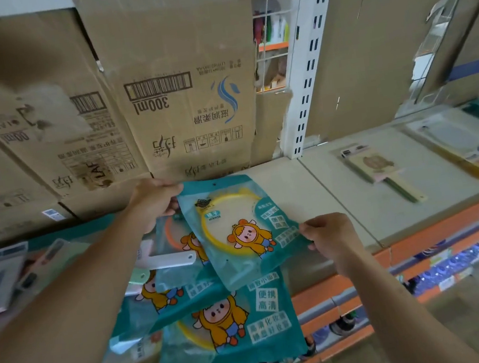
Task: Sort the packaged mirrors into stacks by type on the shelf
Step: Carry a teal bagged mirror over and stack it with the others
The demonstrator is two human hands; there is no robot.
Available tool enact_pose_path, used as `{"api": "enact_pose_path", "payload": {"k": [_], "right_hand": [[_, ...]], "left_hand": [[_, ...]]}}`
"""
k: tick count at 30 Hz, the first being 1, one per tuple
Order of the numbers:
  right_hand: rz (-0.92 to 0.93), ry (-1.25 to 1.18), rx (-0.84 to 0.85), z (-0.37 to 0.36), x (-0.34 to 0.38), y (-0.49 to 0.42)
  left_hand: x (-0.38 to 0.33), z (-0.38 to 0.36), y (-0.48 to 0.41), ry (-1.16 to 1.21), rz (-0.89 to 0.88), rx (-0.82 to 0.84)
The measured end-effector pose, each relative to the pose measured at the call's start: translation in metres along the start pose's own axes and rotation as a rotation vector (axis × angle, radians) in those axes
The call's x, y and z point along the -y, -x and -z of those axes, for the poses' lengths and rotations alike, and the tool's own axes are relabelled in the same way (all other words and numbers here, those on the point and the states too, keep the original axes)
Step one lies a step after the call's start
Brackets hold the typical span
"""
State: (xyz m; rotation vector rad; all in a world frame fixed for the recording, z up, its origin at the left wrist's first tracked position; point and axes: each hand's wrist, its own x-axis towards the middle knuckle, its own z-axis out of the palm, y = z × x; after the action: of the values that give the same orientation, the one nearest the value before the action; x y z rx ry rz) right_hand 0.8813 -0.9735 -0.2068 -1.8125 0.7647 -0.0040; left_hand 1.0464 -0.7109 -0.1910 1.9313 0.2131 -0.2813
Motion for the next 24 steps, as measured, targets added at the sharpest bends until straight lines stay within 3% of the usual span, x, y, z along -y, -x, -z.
{"api": "enact_pose_path", "payload": {"k": [10,24], "right_hand": [[0.025,0.124,0.043,0.027,-0.007,0.035],[0.031,-0.219,-0.062,0.083,-0.046,0.085]], "left_hand": [[-0.005,-0.010,0.010,0.081,-0.049,0.015],[-0.041,-0.084,0.042,0.014,-0.133,0.110]]}}
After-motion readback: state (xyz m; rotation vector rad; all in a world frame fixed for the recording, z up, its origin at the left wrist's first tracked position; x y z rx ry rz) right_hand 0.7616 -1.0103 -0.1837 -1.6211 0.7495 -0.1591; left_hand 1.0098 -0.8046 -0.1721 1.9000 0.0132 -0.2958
